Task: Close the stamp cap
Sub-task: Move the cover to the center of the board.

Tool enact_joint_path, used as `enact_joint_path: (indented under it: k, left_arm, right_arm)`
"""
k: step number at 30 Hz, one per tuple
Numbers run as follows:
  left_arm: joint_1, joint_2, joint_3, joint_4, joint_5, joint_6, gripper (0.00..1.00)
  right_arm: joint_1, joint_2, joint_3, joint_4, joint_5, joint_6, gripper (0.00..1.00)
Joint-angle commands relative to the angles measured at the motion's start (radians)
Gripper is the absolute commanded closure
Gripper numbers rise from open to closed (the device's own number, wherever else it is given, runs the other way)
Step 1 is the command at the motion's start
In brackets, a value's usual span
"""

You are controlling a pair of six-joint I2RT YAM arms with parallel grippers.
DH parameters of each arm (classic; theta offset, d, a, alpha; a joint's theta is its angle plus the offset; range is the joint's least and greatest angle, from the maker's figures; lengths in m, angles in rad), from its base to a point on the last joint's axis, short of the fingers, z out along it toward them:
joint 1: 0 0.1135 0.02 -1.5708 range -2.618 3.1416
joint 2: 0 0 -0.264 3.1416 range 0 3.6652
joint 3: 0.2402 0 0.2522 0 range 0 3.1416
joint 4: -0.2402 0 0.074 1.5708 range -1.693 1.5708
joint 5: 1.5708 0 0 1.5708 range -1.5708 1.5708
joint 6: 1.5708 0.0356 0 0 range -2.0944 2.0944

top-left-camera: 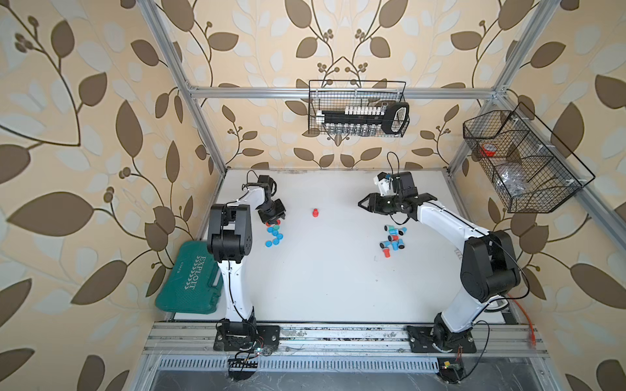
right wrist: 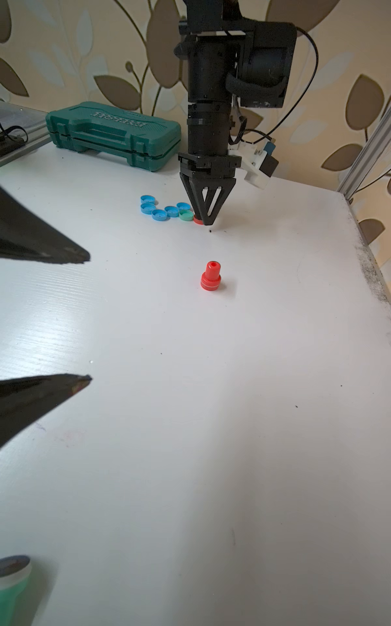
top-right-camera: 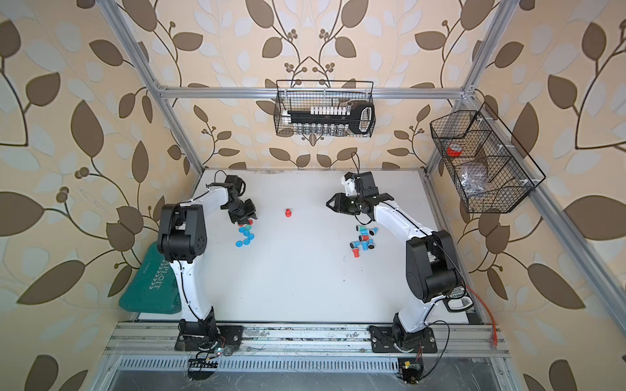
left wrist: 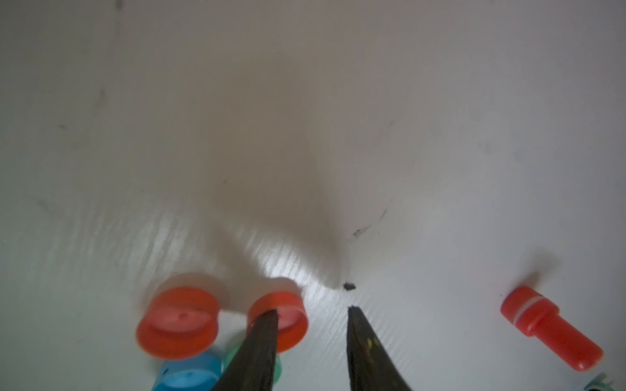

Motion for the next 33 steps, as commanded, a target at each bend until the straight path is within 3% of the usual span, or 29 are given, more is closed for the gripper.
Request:
enact_joint_path:
  k: [1, 12, 19, 25, 33]
  left_arm:
    - [-0.003, 0.013, -0.015, -0.012, -0.018, 0.020, 0.63]
    - [-0.131, 0.010, -0.035, -0.014, -0.022, -0.006, 0.63]
    - [-0.224, -0.067, -0.129, -0.012, -0.023, -0.034, 0.64]
    - [-0.388, -0.094, -0.151, -0.023, -0.029, -0.100, 0.64]
    - [-0.579, -0.055, -0.045, -0.076, -0.033, -0.153, 0.64]
  right_arm:
    - [-0.005, -0.031, -0.020, 0.004, -0.015, 0.007, 0.52]
    - [-0.016, -0.091, -0.023, -0.034, -0.001, -0.011, 0.52]
    - [-0.037, -0.152, -0.035, -0.063, -0.008, -0.029, 0.52]
    - [-0.049, -0.205, -0.052, -0.091, -0.010, -0.037, 0.52]
    - [-0.057, -0.311, -0.089, -0.193, 0.036, -0.077, 0.52]
